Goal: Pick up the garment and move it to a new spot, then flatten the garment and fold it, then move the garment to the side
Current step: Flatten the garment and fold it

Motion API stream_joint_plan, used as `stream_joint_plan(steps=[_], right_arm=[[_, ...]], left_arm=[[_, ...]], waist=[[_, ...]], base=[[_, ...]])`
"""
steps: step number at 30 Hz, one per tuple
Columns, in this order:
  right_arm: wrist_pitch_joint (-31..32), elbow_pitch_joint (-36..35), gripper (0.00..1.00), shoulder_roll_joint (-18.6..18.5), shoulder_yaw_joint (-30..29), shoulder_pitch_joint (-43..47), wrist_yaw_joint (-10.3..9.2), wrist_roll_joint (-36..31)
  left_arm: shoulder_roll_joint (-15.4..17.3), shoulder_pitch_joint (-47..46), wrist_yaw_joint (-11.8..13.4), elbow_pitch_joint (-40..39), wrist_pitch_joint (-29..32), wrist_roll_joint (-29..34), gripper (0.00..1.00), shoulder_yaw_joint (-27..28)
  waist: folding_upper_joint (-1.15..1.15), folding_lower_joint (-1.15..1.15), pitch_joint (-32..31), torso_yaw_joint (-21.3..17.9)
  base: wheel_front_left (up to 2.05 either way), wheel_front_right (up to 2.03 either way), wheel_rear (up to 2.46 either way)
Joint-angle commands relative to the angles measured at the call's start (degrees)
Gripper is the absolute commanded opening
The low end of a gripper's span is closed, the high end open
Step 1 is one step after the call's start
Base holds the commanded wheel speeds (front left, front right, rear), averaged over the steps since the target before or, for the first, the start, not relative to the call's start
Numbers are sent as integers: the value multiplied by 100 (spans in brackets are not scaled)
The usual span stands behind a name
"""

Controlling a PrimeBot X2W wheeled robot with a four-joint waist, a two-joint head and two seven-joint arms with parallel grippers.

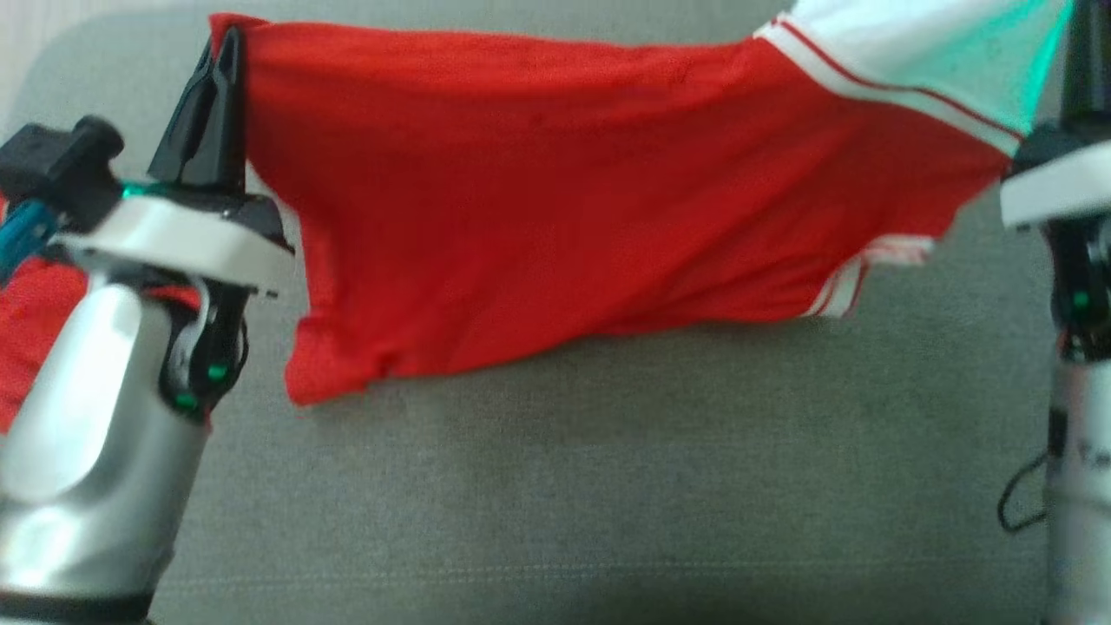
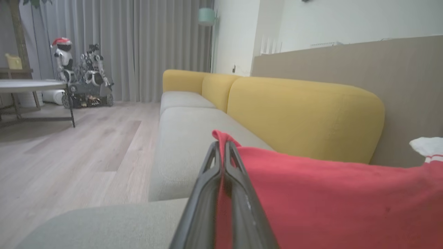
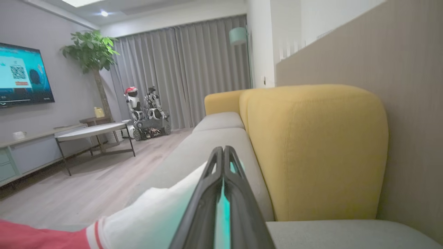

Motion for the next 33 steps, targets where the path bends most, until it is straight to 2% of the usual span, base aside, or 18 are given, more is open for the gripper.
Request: stream_joint_plan(steps=[1,8,12,15,18,24,33], right_arm=[[184,-669,0,118,-8,126,-4,-23],[904,-2411,0,358,-332,756,-4,52],[1175,-2816,0,446,-449,792,-4,94],[1288,-2805,0,469,-433,682,-4,120],[1313,-2628,0,479,-392,424,-4,184],[1284,-1892,0,435,-322,-397,-4,279],[709,181,0,327,26,-2867,-4,395]], left_arm=[[373,-1,148,-651,144,70,0,313],[833,850,764,-2679,818,179,0,507],[1001,1073,1019,-3408,1103,210,0,650],[1053,1094,1075,-3585,1229,184,0,689],[1018,961,1016,-3474,1264,89,0,673],[839,278,727,-2792,1166,-91,0,590],[365,-2008,50,-603,603,-7,0,365]], waist=[[0,0,-209,-67],[0,0,-468,-127],[0,0,-514,-141],[0,0,-501,-144],[0,0,-460,-146],[0,0,-303,-137],[0,0,239,-52]], base=[[0,0,0],[0,0,0],[0,0,0],[0,0,0],[0,0,0],[0,0,0],[0,0,0]])
